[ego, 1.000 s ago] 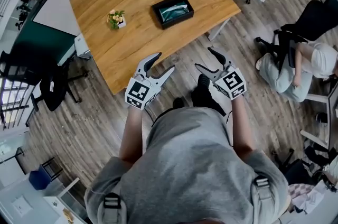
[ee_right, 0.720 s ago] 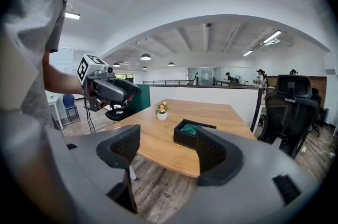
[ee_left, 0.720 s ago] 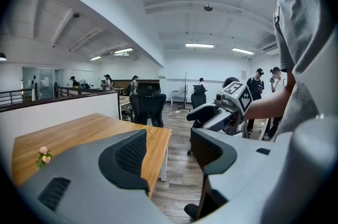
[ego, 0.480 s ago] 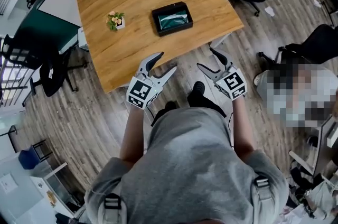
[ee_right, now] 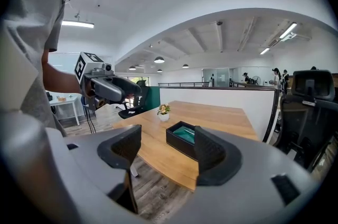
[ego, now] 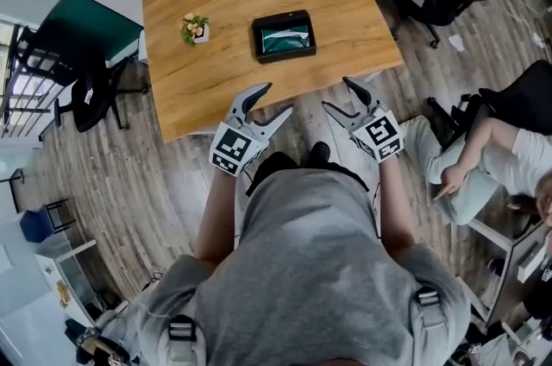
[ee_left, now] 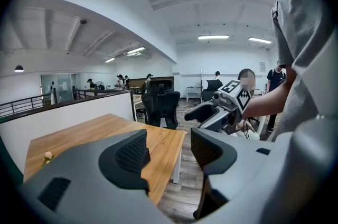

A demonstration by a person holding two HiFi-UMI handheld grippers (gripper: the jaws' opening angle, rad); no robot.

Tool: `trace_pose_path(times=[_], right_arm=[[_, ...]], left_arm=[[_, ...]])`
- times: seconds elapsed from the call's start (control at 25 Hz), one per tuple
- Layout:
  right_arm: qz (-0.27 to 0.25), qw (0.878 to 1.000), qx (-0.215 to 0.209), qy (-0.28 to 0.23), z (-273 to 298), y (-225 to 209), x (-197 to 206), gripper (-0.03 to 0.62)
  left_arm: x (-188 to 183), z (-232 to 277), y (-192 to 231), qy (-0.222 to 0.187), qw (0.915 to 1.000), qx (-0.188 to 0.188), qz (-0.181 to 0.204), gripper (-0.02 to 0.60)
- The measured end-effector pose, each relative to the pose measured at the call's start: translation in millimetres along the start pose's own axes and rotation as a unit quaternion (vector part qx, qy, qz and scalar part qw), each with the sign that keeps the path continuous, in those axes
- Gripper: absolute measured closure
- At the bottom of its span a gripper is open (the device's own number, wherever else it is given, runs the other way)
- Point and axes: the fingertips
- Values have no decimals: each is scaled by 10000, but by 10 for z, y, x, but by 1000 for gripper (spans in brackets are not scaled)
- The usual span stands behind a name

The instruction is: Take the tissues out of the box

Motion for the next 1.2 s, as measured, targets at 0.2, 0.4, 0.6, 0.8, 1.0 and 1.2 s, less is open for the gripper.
trace_pose_path(times=[0.2,0.4,0.6,0.8,1.0,1.2], right_arm=[[-67,9999,-156,32,45,-120,-30,273],[-58,9998,-193,89,111,-259,-5,276],[-119,9995,-231,152,248,-367,-66,278],[-152,9994,-195,250,471,-547,-152,279],[-105,9992,-130,360,707,-772,-250,283],[-67,9988,-67,484,937,-973,-301,283]], left_arm=[[-51,110,92,54,9999,-125,-80,318],[-92,220,235,46,9997,-223,-53,318],[-116,314,421,38,9996,-223,-139,318],[-66,444,704,54,9996,-149,-221,318],[-54,631,1062,31,9997,-22,-248,318],[-9,833,1353,97,9995,164,-250,318]])
Point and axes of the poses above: the fingertips, and each gripper's own axes: z forward along the fingers, y to its left, x out of its underside, and after that the axes turned 9 degrees about y, right-handed
